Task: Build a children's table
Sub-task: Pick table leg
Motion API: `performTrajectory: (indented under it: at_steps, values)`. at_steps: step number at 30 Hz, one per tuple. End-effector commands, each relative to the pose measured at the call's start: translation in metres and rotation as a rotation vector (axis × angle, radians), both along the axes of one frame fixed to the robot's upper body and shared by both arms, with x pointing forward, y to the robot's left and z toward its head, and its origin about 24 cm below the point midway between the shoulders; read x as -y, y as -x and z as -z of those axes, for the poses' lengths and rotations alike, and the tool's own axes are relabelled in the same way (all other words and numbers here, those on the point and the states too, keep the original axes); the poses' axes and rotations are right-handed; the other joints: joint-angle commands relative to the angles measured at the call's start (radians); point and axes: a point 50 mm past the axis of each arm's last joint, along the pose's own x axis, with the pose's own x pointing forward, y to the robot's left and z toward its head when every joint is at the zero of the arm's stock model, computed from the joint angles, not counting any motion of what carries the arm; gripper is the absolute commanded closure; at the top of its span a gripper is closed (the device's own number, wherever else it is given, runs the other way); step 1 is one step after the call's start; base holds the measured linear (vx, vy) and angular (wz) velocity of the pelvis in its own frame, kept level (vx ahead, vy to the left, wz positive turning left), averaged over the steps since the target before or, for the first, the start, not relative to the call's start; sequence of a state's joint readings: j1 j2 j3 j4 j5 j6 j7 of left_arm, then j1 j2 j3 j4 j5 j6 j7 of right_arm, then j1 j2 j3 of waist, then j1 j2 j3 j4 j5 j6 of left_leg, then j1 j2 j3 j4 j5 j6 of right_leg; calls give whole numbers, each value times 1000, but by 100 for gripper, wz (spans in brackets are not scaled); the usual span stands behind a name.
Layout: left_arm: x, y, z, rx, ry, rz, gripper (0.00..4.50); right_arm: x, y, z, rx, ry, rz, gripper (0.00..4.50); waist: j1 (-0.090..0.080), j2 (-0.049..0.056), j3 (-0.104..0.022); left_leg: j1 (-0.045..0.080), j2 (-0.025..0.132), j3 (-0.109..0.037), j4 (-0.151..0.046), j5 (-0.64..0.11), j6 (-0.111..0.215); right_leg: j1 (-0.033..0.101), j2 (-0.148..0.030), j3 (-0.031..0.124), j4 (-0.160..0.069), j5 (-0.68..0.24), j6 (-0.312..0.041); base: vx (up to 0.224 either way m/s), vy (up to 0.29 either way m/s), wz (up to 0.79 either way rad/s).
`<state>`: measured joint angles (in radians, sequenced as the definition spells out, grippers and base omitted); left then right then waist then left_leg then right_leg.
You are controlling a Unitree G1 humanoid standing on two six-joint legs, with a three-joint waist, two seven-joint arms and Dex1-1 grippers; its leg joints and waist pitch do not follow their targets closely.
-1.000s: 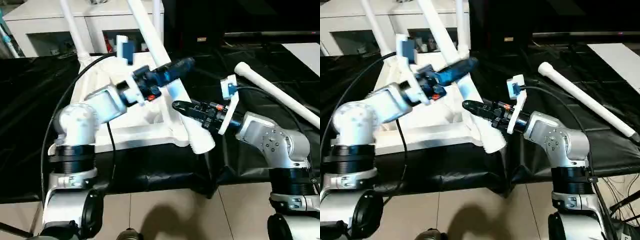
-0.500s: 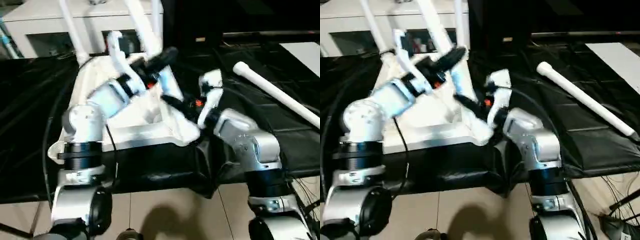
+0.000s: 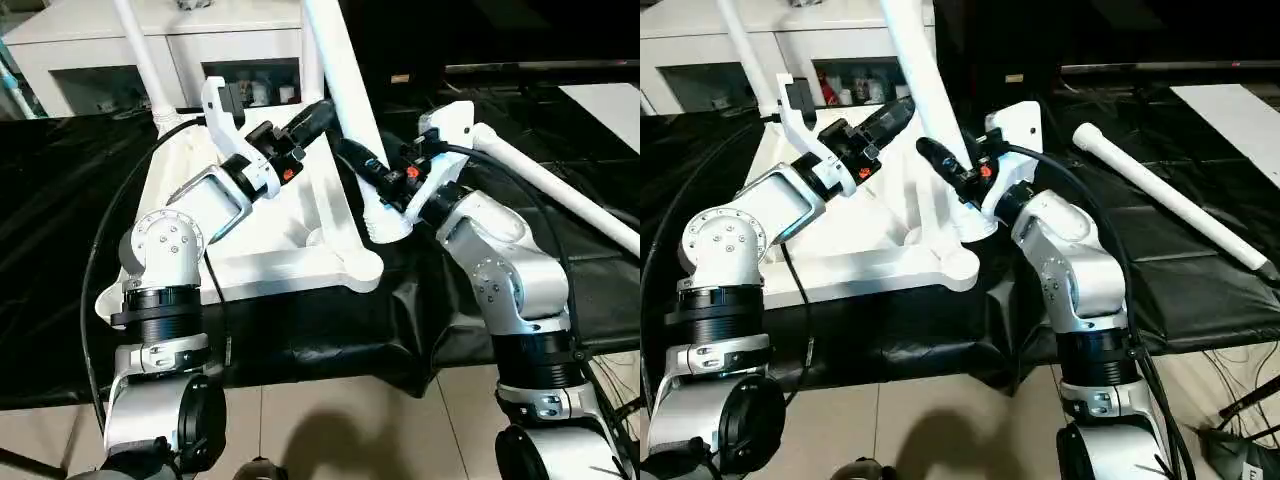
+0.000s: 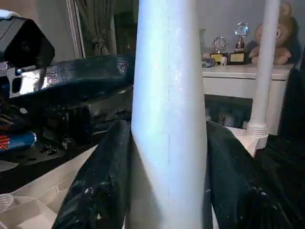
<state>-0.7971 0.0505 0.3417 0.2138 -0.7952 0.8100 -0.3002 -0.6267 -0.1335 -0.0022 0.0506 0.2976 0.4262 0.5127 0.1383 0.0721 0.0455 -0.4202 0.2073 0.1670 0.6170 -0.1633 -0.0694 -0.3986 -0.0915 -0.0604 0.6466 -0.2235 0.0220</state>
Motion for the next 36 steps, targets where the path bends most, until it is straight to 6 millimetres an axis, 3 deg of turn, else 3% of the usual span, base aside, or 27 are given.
performTrajectory:
  at_steps: [1, 6, 13, 19, 20, 24, 26, 29, 31, 36]
  values:
    - [5, 0, -9, 33, 10, 20, 139, -7, 3, 3, 7, 33, -28, 272, -9, 7, -80, 34, 3, -5, -66, -123, -37, 55, -31, 28, -66, 121, -193, 0, 0, 0]
    - [11, 6, -15, 49, 66, 95, 123, -8, 1, 7, -9, 27, 16, 272, -10, 8, -81, 34, 1, -4, -65, -118, -36, 55, -30, 27, -63, 134, -207, 0, 0, 0]
    - [13, 9, -16, 56, 74, 127, 48, -1, -9, 2, -24, -28, 107, 272, -16, 10, -78, 36, 3, -4, -69, -142, -33, 53, -31, 28, -68, 86, -209, 0, 0, 0]
    - [11, 0, -12, 48, 24, 38, 1, -23, 6, 12, -1, 99, -40, 272, -27, 7, -79, 30, -1, -5, -65, -104, -22, 61, -30, 27, -65, 155, -194, 0, 0, 0]
    - [10, 0, -11, 46, 23, 33, 47, -24, 6, 13, 0, 103, -41, 272, -28, 7, -79, 30, -2, -6, -65, -104, -21, 61, -30, 26, -65, 157, -195, 0, 0, 0]
    - [1, -12, -5, -17, -7, -109, 45, -30, 6, 19, 22, 167, -13, 272, -32, 10, -78, 33, 1, -7, -68, -142, -33, 60, -31, 27, -69, 119, -189, 0, 0, 0]
    - [-4, -17, -4, -36, 0, -165, 80, -32, 4, 21, 33, 195, 5, 272, -32, 11, -78, 33, 1, -8, -68, -138, -36, 60, -32, 28, -68, 116, -191, 0, 0, 0]
    - [-13, -22, -3, -66, 8, -244, 85, -31, 2, 22, 47, 223, 42, 272, -33, 12, -80, 33, -1, -8, -66, -130, -41, 60, -31, 27, -67, 129, -192, 0, 0, 0]
    - [-17, -25, 0, -103, 7, -293, 115, -31, 0, 23, 61, 245, 73, 272, -31, 13, -81, 33, 0, -9, -65, -125, -41, 60, -31, 27, -65, 151, -197, 0, 0, 0]
    - [-13, -25, 5, -131, 6, -287, 153, -32, -2, 24, 79, 271, 104, 272, -30, 13, -81, 33, -2, -8, -63, -111, -32, 60, -30, 26, -62, 175, -206, 0, 0, 0]
